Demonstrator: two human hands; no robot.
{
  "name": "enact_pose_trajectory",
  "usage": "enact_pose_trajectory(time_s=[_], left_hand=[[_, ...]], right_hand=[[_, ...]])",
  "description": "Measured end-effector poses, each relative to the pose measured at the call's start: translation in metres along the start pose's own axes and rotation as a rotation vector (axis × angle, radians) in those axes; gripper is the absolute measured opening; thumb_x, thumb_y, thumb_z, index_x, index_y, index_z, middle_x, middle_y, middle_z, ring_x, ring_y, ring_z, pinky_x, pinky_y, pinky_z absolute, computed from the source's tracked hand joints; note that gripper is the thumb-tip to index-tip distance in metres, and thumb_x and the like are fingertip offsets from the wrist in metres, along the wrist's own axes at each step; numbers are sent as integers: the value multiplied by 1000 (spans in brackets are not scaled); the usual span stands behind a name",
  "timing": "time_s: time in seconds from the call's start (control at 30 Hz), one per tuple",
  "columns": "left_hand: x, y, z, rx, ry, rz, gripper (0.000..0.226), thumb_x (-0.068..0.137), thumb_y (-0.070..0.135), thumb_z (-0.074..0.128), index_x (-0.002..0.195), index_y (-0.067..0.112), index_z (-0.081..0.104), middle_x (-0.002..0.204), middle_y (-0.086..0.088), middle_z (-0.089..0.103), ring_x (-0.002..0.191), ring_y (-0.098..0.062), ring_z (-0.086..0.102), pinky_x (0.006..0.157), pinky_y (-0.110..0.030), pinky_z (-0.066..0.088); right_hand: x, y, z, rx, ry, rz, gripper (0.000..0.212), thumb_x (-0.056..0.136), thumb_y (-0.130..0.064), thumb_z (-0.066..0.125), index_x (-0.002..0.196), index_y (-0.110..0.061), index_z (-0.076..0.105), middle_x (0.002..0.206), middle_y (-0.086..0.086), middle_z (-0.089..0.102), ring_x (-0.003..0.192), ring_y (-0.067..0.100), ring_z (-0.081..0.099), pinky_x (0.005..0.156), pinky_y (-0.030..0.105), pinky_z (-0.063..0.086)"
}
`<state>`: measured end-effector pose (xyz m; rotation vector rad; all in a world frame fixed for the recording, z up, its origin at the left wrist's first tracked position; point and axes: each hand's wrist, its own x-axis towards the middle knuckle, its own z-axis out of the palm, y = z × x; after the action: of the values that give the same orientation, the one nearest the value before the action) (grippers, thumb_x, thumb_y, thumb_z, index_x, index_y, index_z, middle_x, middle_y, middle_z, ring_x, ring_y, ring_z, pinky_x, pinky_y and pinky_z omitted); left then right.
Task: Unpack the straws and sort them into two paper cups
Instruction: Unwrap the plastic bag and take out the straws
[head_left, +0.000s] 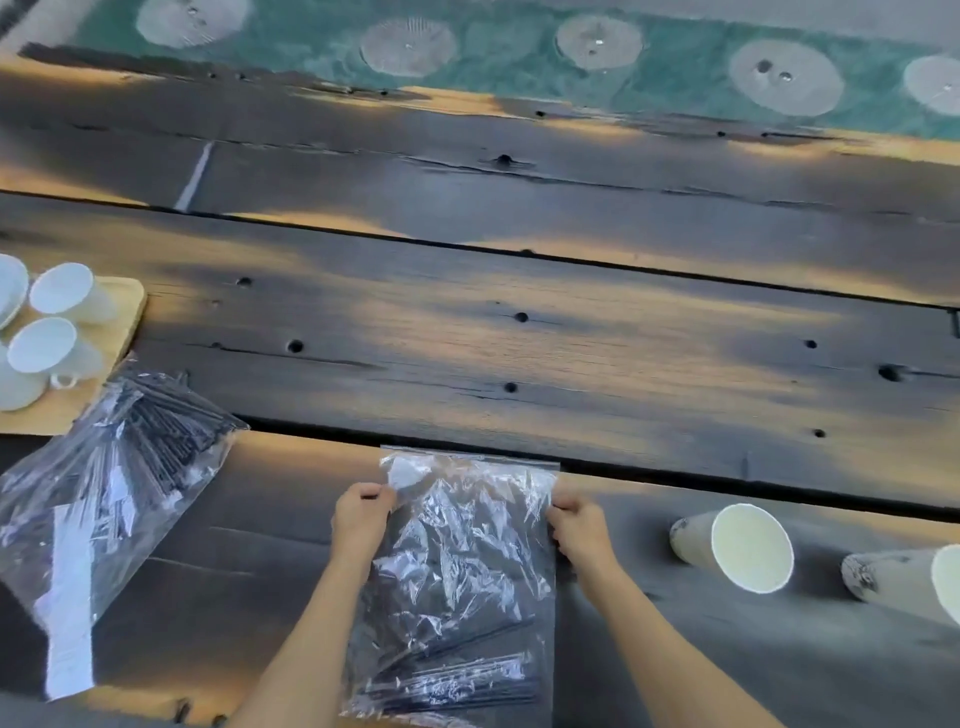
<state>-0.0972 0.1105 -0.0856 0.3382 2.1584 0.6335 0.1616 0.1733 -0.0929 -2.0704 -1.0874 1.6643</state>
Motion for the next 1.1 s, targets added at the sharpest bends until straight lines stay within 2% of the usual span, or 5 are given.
enact_pose_trajectory(time_s=[0.13,0.43,0.7,0.93,1.1], left_hand=[[6,-1,-1,-5,-79,76,25,93,34,64,77,15,70,79,0,69,80,-21,61,76,-36,48],[-40,8,-29,-466,-131,96,21,96,18,63,85,0,65,68,-7,65,51,-12,56,57,-24,45],[-121,-1,-47,-548,-80,221,24,96,10,58,76,2,65,66,-11,62,56,-20,51,56,-28,44],[-207,-25,-47,-600,-20,319,32,97,5,51,67,5,61,62,-9,64,60,-25,55,56,-33,44],[-267,-38,-37,-692,-3,404,27,90,-11,56,105,12,58,71,-15,73,61,-28,60,55,-29,52]], right_hand=[[5,3,2,-68,-27,25,24,90,-10,64,69,-11,53,62,9,45,58,18,40,55,28,33],[-45,-13,-29,273,-129,-120,15,91,-1,62,77,-6,58,72,17,64,66,20,60,62,26,50],[-117,-5,-72,321,-185,-272,31,99,-24,57,70,-12,55,68,8,51,64,18,49,58,28,45],[-170,19,-124,364,-231,-358,33,97,-12,56,65,-9,54,64,8,63,65,22,54,68,34,47],[-194,34,-163,374,-239,-480,25,94,-9,62,69,-15,63,71,11,61,73,22,52,73,36,43]])
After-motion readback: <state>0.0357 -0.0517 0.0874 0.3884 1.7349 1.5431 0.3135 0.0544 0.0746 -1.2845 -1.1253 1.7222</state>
